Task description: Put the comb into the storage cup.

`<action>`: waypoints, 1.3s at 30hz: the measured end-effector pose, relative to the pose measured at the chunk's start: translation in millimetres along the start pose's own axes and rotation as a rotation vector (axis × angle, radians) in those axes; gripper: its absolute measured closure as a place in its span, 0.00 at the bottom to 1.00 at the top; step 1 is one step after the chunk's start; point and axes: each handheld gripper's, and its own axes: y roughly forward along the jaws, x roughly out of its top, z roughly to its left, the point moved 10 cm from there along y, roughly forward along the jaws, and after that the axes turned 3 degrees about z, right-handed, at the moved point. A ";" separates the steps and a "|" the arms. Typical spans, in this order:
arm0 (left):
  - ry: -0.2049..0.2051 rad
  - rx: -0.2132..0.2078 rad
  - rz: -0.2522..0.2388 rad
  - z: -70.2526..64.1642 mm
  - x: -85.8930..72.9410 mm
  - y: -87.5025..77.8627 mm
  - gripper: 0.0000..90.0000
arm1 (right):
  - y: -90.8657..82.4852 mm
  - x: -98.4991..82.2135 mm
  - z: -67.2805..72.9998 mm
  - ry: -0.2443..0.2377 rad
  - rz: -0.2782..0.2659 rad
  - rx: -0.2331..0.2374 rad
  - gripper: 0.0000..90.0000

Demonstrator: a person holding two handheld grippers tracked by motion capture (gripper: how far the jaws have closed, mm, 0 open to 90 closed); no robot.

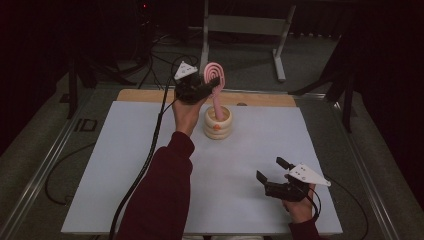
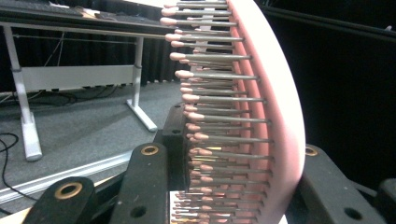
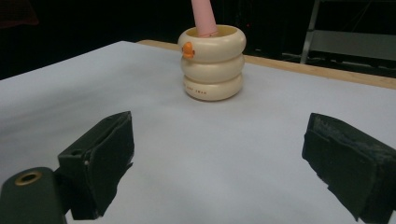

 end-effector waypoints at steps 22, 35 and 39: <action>-0.006 0.015 0.012 -2.0 -15.1 8.6 0.72 | 0.1 0.3 -0.3 0.001 -0.001 0.001 0.10; -0.026 0.030 0.026 7.7 -29.9 8.0 0.72 | 0.5 -0.1 -0.2 0.001 0.003 -0.001 0.10; -0.035 0.028 0.024 5.8 -31.4 9.3 0.72 | 0.4 0.1 -0.2 0.002 0.003 -0.001 0.10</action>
